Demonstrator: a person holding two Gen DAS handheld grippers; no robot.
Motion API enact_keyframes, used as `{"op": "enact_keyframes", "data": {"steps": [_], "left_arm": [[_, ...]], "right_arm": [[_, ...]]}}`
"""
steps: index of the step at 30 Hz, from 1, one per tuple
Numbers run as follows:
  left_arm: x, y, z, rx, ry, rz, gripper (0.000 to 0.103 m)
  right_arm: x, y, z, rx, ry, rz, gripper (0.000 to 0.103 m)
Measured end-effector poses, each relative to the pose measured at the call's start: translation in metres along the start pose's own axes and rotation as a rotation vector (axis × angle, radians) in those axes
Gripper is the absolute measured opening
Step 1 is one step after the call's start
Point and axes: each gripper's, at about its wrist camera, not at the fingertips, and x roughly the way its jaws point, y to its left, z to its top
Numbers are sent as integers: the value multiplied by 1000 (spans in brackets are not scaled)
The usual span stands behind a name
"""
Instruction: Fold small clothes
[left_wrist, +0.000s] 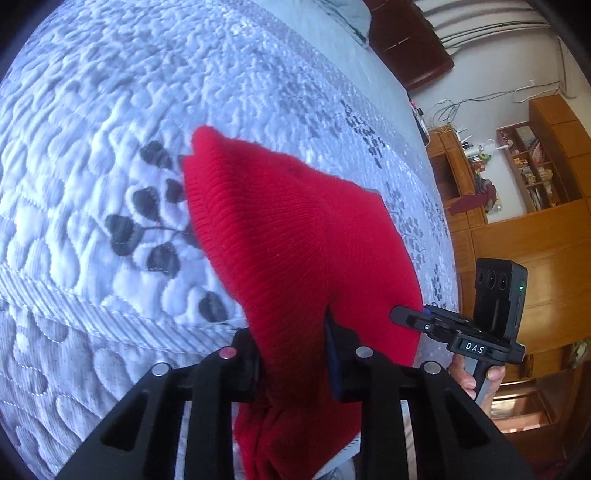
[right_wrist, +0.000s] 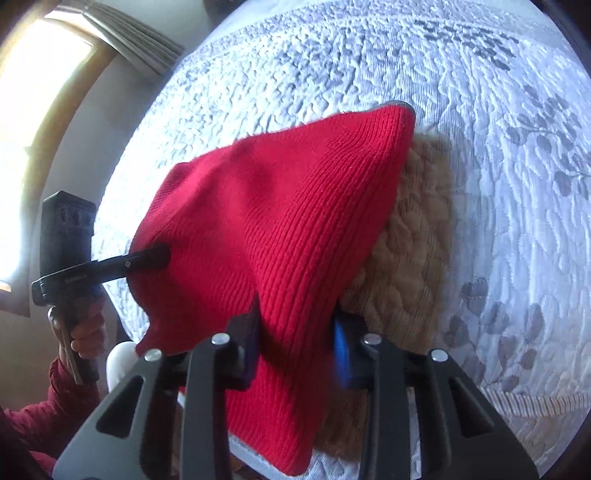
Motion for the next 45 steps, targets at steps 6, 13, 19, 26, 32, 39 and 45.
{"op": "enact_keyframes", "data": {"steps": [6,13,19,26,32,39,45], "left_arm": [[20,-61,5,70,17,-56,24],[79,-160,25,175,14,-75,23],[168,-165,20,127,93,95,20],[187,-145,2,50,78,163,35],[163,-172,-30,129,38,245,53],[170,-186,-77,198,24,366,54],[171,-185,-96,182,14,428,51]], "right_arm": [[-52,-10,-6,-19,-46,-34,29],[-134,-77,-5,12,-144,-135,29],[-114,-176,-3,126,-79,-175,31],[-97,-219,-32,222,-113,-50,55],[-124,-196,-72,195,-125,-55,65],[-118,-182,-123,240,-69,8,61],[-108,-189,-130,310,-28,-38,15]]}}
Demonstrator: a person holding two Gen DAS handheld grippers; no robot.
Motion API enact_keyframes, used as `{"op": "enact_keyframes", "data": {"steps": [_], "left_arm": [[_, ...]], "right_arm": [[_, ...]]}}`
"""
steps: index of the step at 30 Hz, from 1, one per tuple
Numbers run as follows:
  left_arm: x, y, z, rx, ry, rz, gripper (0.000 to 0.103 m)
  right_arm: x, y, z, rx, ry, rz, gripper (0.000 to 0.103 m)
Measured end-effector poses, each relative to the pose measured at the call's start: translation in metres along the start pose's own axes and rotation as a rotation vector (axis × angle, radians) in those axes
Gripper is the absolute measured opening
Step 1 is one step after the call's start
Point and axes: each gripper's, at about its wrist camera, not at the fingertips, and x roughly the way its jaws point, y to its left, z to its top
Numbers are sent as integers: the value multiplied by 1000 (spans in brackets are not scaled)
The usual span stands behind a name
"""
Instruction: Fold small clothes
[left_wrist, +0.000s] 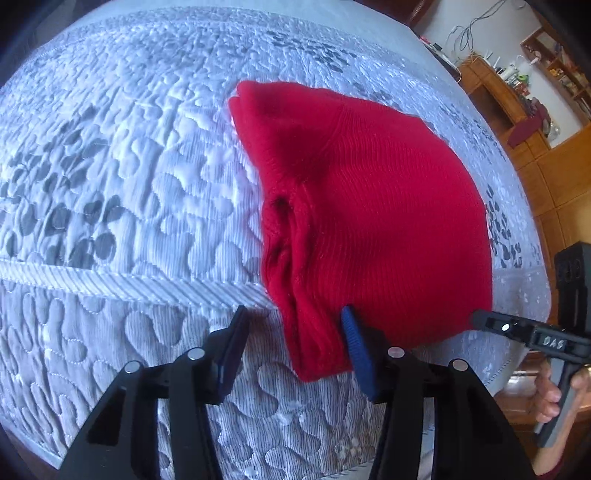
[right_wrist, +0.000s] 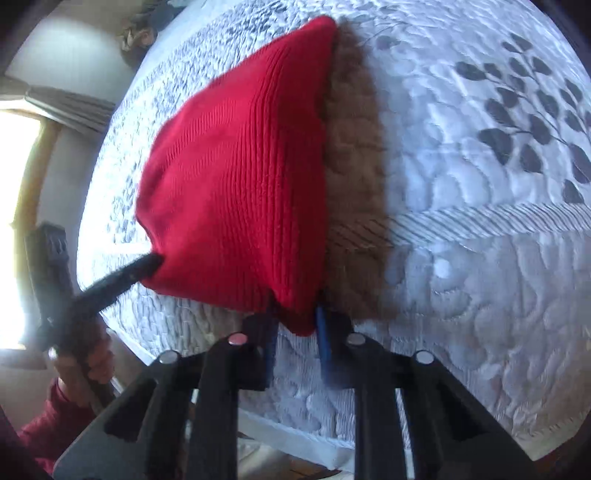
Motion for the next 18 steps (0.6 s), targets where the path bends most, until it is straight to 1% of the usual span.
{"op": "enact_keyframes", "data": {"steps": [3,4,6,7,9,12,13,14,15,16,17,18], "left_arm": [[1,-2,-6,4,10,34,51],[4,-4,-10,12,6,47,51],[12,-11,-15,77,-9,96,52],[13,-13,-18,87,-16,107,52],[12,-15,-19,90,-27,118,52],[10,-14,-19,76,-28,110,53],[6,-13,-19,63,-31,106,53],[2,-12,-20,51,-34,105,53],[-1,-13,-20,38,-37,109,56],[-9,-10,-24,29,-43,122,58],[-13,-10,-27,26,-51,129,60],[-17,-9,-31,27,-58,135,61]], "right_arm": [[-11,5,-6,-26,-24,-46,13],[-7,6,-7,-30,-20,-65,13],[4,5,-13,-40,-8,-108,13],[13,4,-14,-45,-4,-131,13],[22,4,-16,-39,-15,-138,14],[20,7,-20,-37,-40,-129,18],[17,8,-22,-39,-50,-132,21],[12,11,-27,-39,-69,-134,28],[5,11,-33,-39,-84,-141,32],[0,11,-37,-37,-95,-154,44],[-4,11,-42,-34,-108,-179,53],[-8,13,-47,-29,-118,-208,55]]}}
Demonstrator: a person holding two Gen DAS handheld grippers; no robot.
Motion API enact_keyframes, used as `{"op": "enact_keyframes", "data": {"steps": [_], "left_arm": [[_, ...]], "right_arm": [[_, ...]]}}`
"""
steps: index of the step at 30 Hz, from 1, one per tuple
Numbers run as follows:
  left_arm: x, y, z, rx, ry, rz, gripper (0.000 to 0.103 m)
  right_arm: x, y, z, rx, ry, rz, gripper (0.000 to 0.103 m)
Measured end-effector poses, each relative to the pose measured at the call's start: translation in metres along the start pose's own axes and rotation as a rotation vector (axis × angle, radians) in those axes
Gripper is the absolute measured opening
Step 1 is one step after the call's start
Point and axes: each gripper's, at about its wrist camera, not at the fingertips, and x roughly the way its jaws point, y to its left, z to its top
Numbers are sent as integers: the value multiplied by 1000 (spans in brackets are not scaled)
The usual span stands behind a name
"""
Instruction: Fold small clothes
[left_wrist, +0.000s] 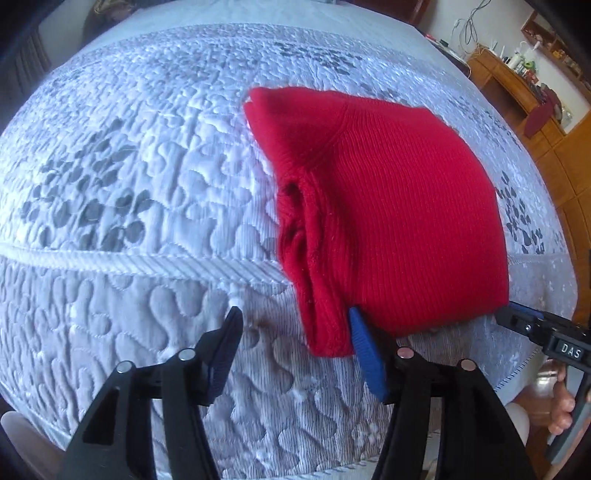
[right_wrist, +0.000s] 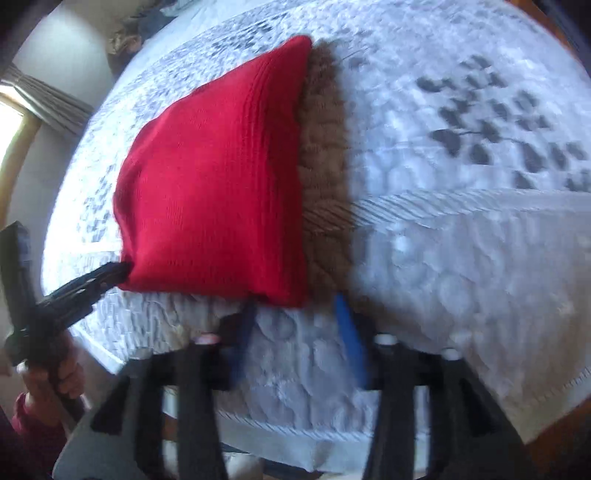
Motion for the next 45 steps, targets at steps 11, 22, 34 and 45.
{"op": "enact_keyframes", "data": {"steps": [11,22,34,45], "left_arm": [[-48,-11,-31,-12,-46,40,72],[-102,-26,-48,20,-110,82,78],[-136,-30,-62,27,-150,108,85],[-159,-37,-70,48,-183,130,85]], "right_arm": [[-44,29,-48,-66,-60,-124,81],[-84,50,-60,-86,-112,-164,92],[-105,64,-70,-93,-125,-154,93],[-119,82,-73,-120,-150,-158,94]]}}
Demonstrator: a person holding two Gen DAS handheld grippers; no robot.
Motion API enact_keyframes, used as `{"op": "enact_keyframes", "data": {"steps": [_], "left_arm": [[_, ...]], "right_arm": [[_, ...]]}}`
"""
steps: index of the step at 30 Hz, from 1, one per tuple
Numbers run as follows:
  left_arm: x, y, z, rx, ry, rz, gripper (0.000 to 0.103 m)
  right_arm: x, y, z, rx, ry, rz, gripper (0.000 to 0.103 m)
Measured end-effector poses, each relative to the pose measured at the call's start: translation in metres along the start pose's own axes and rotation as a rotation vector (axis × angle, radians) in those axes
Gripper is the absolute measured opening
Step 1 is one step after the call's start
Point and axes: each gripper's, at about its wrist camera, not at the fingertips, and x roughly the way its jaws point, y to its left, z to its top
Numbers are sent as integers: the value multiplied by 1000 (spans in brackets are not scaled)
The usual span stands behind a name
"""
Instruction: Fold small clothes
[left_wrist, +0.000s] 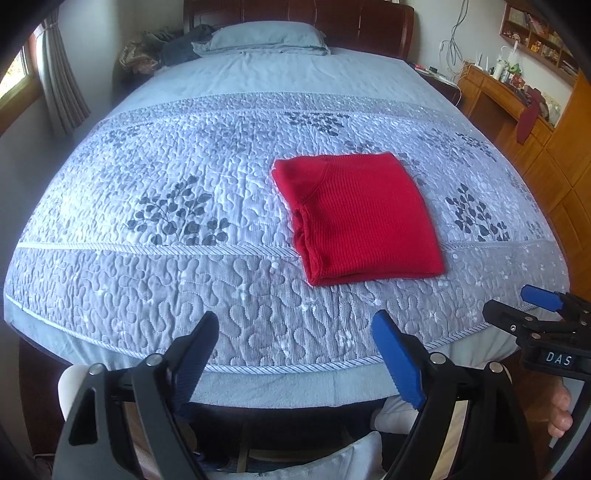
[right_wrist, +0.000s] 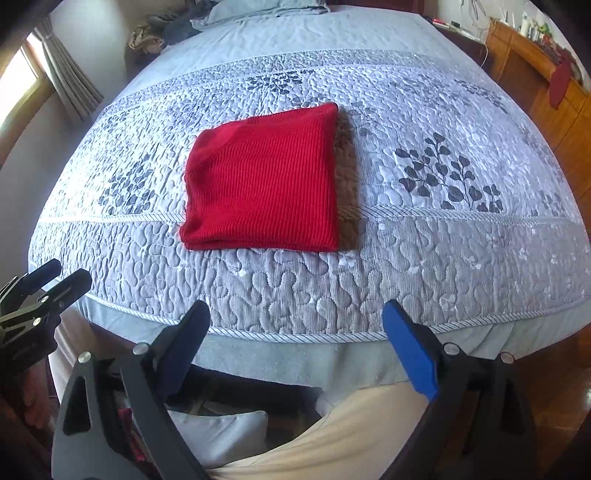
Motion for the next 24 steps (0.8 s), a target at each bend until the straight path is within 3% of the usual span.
{"op": "enact_keyframes", "data": {"steps": [24], "left_arm": [[-3,0,1,21,-7,44,85]], "right_arm": [[-3,3,-1,7,1,-7,94]]}}
